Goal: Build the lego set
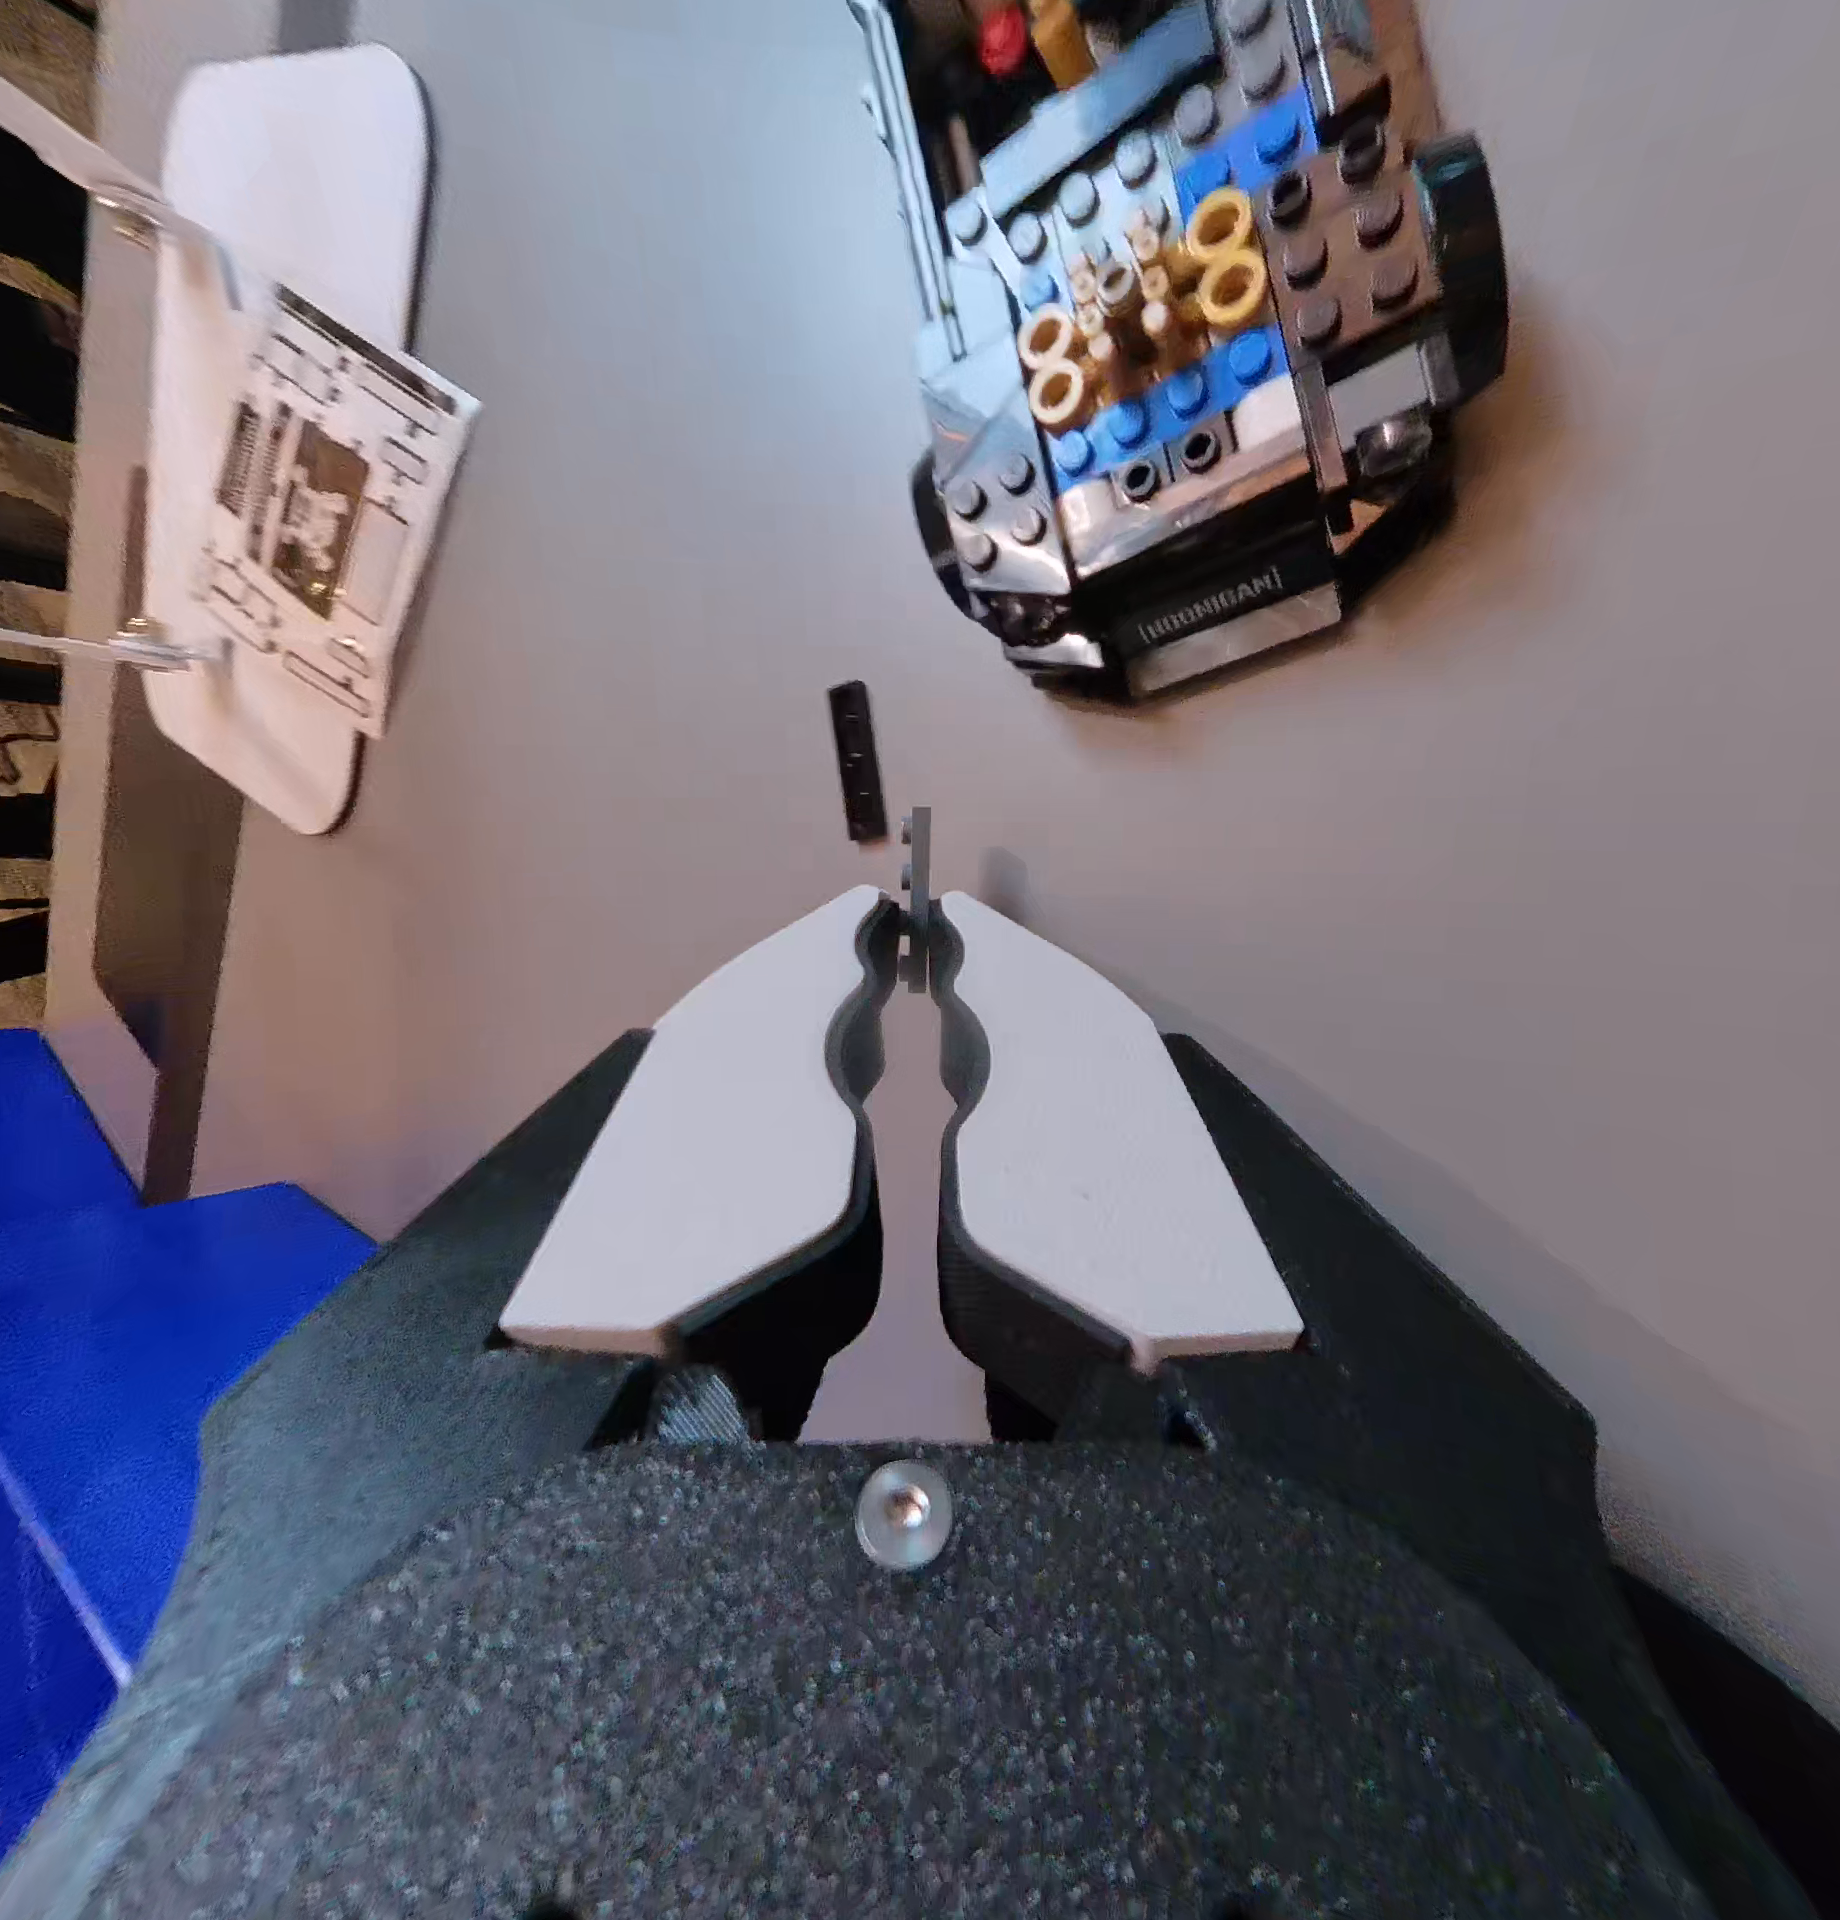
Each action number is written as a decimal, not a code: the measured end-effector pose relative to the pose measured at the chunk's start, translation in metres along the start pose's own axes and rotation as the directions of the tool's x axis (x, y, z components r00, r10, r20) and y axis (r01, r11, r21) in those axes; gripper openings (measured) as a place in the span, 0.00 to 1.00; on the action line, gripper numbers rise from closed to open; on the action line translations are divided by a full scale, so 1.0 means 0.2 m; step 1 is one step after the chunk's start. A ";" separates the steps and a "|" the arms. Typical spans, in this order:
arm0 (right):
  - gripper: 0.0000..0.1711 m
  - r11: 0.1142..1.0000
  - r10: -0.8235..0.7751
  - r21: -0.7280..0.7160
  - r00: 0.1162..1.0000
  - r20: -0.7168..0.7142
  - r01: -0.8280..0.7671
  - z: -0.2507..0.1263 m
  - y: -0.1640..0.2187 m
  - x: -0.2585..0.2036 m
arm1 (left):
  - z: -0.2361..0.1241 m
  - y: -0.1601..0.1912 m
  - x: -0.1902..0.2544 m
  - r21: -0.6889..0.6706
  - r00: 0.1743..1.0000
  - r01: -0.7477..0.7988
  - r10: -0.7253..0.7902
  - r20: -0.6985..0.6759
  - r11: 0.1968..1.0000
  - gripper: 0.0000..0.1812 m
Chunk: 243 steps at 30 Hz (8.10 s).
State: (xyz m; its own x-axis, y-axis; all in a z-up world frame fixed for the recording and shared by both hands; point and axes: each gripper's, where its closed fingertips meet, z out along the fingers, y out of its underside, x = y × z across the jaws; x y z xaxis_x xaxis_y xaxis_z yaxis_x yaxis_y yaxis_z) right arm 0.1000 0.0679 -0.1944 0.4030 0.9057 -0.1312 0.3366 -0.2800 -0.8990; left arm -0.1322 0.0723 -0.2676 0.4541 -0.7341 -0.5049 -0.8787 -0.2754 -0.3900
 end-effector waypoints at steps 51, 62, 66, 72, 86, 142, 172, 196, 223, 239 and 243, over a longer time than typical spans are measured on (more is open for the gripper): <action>0.09 0.995 0.089 0.039 0.996 -0.017 -0.088 0.05 0.08 0.00 | 0.01 0.00 0.10 0.115 0.874 0.309 -0.234 -0.425 0.944 0.03; 0.09 0.997 0.066 0.045 0.998 -0.008 -0.066 0.06 0.05 -0.03 | -0.12 -0.09 0.16 0.188 0.804 0.391 -0.235 -0.547 0.901 0.14; 0.09 0.996 0.069 0.063 0.997 -0.031 -0.067 0.04 0.05 -0.02 | -0.32 -0.18 0.00 0.342 0.840 0.444 -0.252 -0.481 0.828 0.15; 0.09 0.992 0.071 0.113 0.991 -0.118 -0.058 0.02 0.02 0.04 | -0.65 -0.12 -0.44 0.553 0.877 0.479 -0.405 -0.260 0.682 0.08; 0.18 0.964 0.070 0.264 0.933 -0.354 0.027 -0.05 -0.09 0.13 | -0.54 0.76 -0.91 0.387 0.636 0.688 -0.767 0.085 0.614 0.00; 0.13 0.944 0.112 0.323 0.868 -0.485 0.058 -0.16 -0.06 0.20 | -0.04 -0.06 0.17 0.047 0.834 0.314 -0.252 -0.492 0.948 0.11; 0.14 0.944 0.116 0.322 0.840 -0.530 0.073 -0.18 -0.06 0.23 | -0.60 1.04 -0.86 0.178 0.683 0.686 -0.709 0.176 0.705 0.10; 0.14 0.965 0.060 0.245 0.827 -0.560 0.096 -0.13 -0.04 0.24 | -0.31 1.13 -0.41 -0.435 0.821 0.261 -0.436 -0.369 0.862 0.15; 0.14 0.960 0.083 0.265 0.818 -0.569 0.087 -0.15 -0.04 0.27 | -0.66 0.62 -0.67 -0.040 0.974 0.187 -0.190 -0.126 0.982 0.09; 0.14 0.930 0.106 0.354 0.855 -0.507 0.095 -0.20 -0.08 0.20 | -0.02 0.02 0.01 -0.106 0.905 -0.001 -0.044 -0.424 0.994 0.09; 0.14 0.930 0.108 0.358 0.872 -0.477 0.081 -0.19 -0.07 0.18 | 0.01 0.07 0.05 -0.151 0.880 0.004 -0.075 -0.468 0.988 0.12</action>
State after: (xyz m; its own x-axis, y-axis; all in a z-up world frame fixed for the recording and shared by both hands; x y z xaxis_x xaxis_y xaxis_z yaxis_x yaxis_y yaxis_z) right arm 0.1423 0.0931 -0.1699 0.7939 0.6079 -0.0121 0.0412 -0.0735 -0.9964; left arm -0.1398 0.0615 -0.2796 0.3971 -0.9161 -0.0544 -0.8889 -0.3692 -0.2713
